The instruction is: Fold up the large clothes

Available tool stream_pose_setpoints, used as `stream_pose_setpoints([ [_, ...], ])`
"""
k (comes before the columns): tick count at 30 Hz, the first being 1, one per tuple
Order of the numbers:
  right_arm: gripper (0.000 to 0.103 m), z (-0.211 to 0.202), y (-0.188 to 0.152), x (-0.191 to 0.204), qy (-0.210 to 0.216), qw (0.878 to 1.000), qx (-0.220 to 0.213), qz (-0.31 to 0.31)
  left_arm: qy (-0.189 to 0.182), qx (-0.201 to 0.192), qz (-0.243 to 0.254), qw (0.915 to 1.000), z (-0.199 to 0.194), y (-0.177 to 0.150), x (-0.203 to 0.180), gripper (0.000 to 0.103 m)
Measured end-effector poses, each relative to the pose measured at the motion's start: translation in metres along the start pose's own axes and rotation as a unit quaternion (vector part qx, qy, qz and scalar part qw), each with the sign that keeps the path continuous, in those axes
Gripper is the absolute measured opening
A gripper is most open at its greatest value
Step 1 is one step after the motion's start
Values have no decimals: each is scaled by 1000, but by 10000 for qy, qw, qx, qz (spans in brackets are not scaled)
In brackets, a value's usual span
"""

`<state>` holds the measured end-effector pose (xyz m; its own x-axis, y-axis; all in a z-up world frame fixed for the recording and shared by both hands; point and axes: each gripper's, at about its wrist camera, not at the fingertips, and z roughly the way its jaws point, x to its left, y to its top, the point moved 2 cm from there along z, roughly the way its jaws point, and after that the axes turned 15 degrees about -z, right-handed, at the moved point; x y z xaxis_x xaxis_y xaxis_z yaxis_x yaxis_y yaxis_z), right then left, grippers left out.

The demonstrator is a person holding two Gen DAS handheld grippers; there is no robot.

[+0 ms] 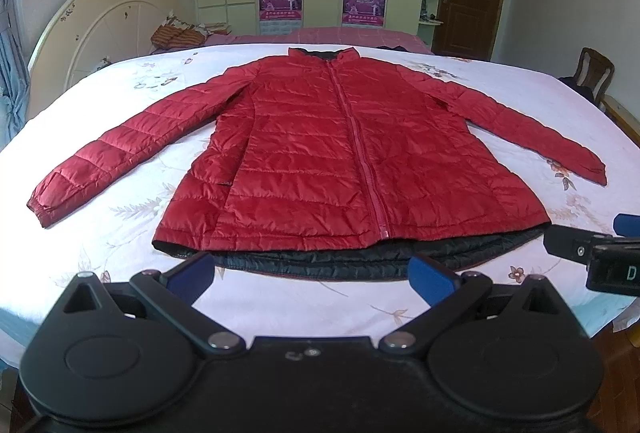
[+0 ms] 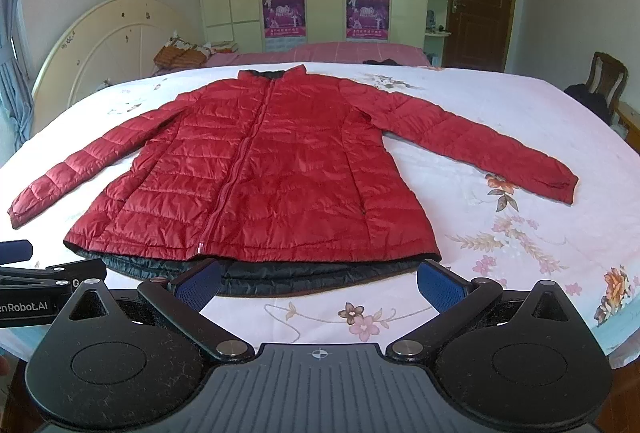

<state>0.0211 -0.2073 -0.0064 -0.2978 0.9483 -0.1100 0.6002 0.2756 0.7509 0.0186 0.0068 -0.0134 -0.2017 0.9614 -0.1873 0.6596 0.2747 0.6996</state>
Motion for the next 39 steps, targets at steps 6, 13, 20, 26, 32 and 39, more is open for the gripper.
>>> stream_pose_setpoints([
  [6, 103, 0, 3, 0, 1, 10000, 2, -8, 14, 5, -4, 10000, 1, 0, 0, 103],
  [13, 103, 4, 6, 0, 8, 10000, -14, -10, 35, -18, -23, 10000, 1, -1, 1, 103],
  [20, 103, 3, 7, 1, 19, 10000, -39, -28, 60, -28, -38, 10000, 1, 0, 2, 103],
  [26, 103, 3, 8, 1, 9, 10000, -41, -21, 56, -28, -41, 10000, 1, 1, 2, 103],
  [32, 103, 1, 8, 0, 10, 10000, -46, -16, 60, -24, -47, 10000, 1, 1, 2, 103],
  [39, 103, 1, 7, 1, 8, 10000, -47, -8, 58, -24, -43, 10000, 1, 1, 1, 103],
])
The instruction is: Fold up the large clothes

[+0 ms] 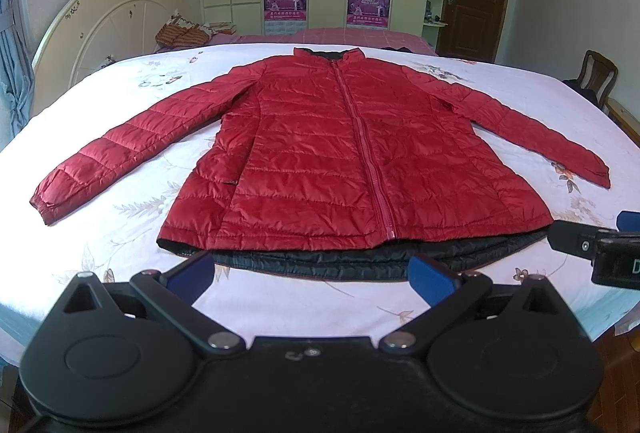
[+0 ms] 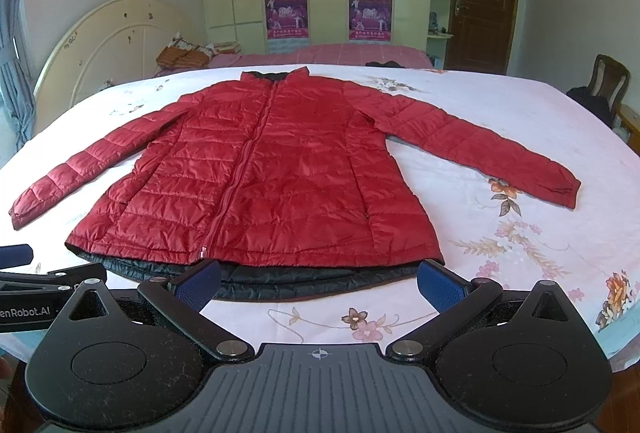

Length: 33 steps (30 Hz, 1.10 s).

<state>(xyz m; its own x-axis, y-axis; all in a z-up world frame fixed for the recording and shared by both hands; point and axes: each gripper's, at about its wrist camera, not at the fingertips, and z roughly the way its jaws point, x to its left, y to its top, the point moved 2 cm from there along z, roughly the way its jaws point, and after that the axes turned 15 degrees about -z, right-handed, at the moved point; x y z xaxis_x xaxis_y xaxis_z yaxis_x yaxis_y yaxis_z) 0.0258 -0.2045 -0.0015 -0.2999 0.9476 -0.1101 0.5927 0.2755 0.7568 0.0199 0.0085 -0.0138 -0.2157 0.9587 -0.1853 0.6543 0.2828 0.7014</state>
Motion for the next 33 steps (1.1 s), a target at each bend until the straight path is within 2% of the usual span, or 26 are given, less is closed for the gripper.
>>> stream_pose_setpoints([
  [33, 103, 1, 5, 2, -4, 10000, -8, -29, -6, -13, 14, 10000, 1, 5, 2, 103],
])
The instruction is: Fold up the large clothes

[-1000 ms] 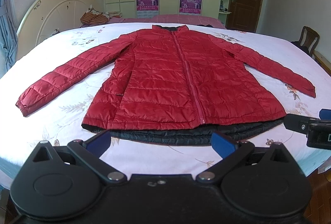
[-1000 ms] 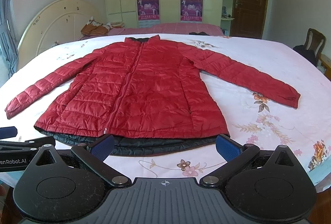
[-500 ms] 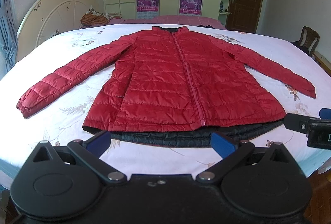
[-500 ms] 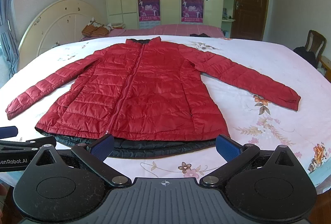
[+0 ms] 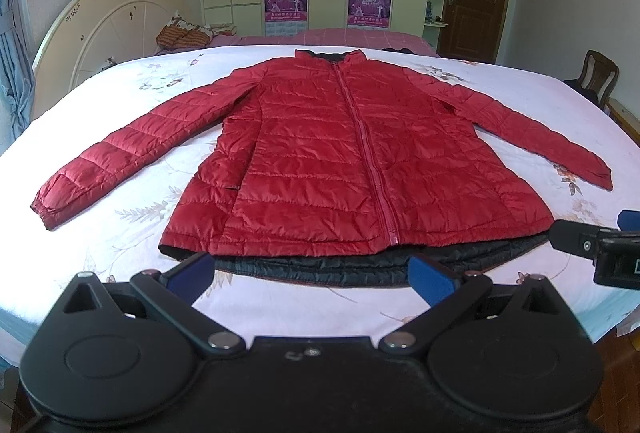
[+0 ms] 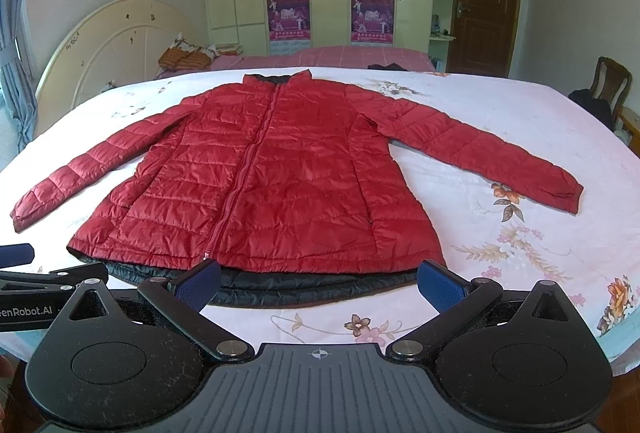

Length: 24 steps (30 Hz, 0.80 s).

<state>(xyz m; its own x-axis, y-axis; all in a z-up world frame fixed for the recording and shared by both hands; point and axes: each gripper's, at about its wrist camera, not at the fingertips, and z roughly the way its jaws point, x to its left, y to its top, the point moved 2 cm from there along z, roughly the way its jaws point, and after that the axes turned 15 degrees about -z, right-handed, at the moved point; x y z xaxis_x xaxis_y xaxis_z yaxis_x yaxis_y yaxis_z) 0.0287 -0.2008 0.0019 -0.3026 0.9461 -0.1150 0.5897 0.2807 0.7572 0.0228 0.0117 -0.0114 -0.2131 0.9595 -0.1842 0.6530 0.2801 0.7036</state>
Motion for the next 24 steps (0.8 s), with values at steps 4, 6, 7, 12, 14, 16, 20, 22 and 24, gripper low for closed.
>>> stream_pose_setpoints([
  [4, 103, 3, 1, -3, -17, 10000, 3, 27, -7, 7, 18, 10000, 2, 1, 0, 103],
  [6, 103, 6, 3, -7, -48, 10000, -6, 50, -8, -3, 68, 10000, 5, 4, -1, 103],
  [7, 103, 10, 4, -10, -56, 10000, -7, 68, -1, -25, 99, 9999, 8, 6, -3, 103],
  [12, 103, 27, 18, -27, -178, 9996, -90, 194, 23, -165, 141, 9998, 24, 24, -7, 103],
  [14, 103, 33, 24, -33, -233, 9994, -107, 241, 20, -179, 127, 9998, 32, 32, -8, 103],
  [16, 103, 41, 30, -39, -279, 9991, -110, 302, -16, -187, 77, 9998, 41, 40, -8, 103],
  [20, 103, 58, 40, -52, -325, 9983, -60, 485, -73, -161, -53, 9998, 61, 56, -9, 103],
  [22, 103, 70, 43, -59, -375, 9978, -18, 550, -126, -181, -14, 9998, 70, 63, -11, 103],
  [24, 103, 81, 46, -65, -379, 9972, -16, 640, -239, -112, 52, 9996, 82, 70, -14, 103],
])
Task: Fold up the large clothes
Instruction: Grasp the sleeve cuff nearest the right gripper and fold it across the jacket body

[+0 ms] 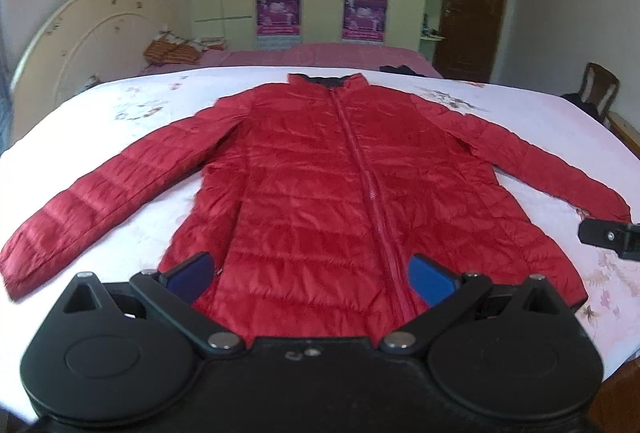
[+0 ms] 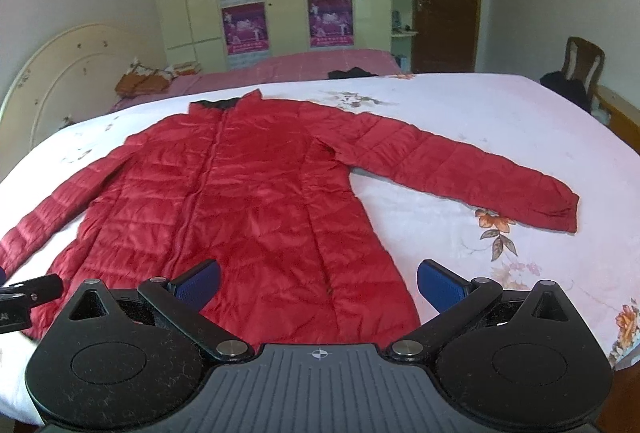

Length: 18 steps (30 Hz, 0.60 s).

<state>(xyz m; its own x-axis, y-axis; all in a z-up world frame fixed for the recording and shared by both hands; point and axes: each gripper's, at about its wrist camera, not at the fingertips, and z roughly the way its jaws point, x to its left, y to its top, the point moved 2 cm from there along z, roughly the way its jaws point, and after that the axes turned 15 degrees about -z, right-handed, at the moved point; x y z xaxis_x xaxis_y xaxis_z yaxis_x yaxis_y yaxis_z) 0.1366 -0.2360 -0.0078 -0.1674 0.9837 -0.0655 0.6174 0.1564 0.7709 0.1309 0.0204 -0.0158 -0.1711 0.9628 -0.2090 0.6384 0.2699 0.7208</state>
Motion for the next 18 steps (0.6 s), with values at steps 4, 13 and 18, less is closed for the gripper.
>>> stream_pose_setpoints([
  [4, 103, 25, 8, -13, -34, 9995, -27, 300, -204, 139, 1, 9997, 27, 12, -3, 103],
  [13, 103, 52, 0, -94, -672, 9843, -168, 1620, -612, 138, 482, 9969, 65, 34, -39, 103],
  [18, 102, 64, -22, -166, -1132, 9597, -264, 2558, -1001, 544, 372, 9928, 98, 39, -69, 103],
])
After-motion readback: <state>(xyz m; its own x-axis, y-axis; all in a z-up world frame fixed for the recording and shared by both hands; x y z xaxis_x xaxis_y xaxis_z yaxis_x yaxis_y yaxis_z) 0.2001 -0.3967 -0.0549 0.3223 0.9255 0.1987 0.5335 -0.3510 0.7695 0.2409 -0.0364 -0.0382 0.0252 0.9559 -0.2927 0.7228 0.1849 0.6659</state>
